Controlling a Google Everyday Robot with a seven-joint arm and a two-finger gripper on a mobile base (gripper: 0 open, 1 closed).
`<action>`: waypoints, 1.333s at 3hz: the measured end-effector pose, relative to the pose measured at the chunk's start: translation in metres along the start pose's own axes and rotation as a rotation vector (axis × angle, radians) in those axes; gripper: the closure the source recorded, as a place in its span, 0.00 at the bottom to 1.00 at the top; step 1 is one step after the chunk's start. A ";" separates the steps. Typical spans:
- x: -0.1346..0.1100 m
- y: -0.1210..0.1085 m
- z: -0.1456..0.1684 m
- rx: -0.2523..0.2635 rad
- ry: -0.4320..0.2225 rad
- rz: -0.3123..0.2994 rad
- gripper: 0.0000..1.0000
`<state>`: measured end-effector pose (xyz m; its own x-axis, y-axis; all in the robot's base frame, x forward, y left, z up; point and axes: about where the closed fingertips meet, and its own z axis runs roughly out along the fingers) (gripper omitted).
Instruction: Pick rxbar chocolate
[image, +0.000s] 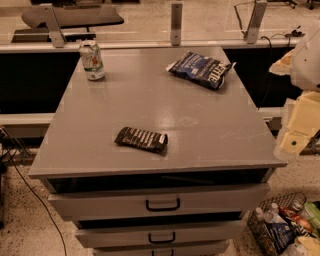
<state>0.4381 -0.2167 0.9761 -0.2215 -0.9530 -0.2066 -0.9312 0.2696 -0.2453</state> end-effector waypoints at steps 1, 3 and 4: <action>0.000 0.000 0.000 0.000 0.000 0.000 0.00; -0.034 0.019 0.050 -0.113 -0.107 0.001 0.00; -0.086 0.035 0.102 -0.187 -0.215 -0.009 0.00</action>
Offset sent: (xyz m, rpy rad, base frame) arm 0.0011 0.0222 -0.0316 0.0960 0.0819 0.0475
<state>0.4540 -0.1108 0.8889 -0.1654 -0.8985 -0.4066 -0.9745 0.2123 -0.0728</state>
